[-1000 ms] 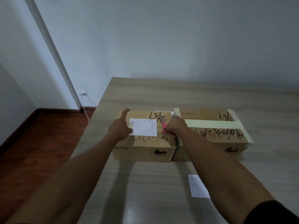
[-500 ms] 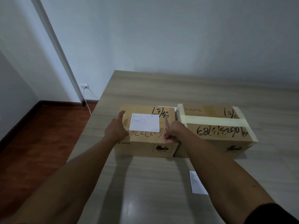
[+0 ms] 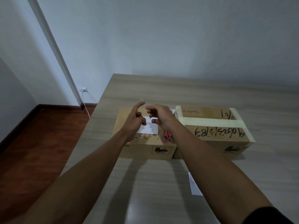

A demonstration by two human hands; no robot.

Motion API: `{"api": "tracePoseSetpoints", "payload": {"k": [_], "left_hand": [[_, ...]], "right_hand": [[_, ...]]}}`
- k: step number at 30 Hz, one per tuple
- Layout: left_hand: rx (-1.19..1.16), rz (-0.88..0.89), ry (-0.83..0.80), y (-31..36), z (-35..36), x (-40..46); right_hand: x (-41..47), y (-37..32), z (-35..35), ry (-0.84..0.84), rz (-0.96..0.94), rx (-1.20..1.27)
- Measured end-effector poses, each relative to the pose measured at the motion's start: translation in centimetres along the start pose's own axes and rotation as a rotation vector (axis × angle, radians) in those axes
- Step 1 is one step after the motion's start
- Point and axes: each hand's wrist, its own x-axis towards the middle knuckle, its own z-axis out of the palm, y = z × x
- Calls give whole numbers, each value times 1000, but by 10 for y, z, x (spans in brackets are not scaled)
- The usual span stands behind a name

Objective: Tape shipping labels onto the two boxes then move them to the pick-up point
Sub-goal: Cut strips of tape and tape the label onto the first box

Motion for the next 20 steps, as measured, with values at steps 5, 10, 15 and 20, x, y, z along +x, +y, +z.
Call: {"api": "tracePoseSetpoints", "payload": {"k": [5, 10, 15, 20], "left_hand": [[-28, -14, -17, 1, 8, 0], [-18, -18, -8, 4, 11, -2], [244, -10, 116, -11, 9, -1], [213, -216, 356, -36, -4, 11]], "right_hand": [[0, 3, 0, -2, 21, 57], [3, 6, 3, 44, -16, 59], [10, 3, -4, 86, -103, -154], [14, 1, -17, 110, -169, -354]]}}
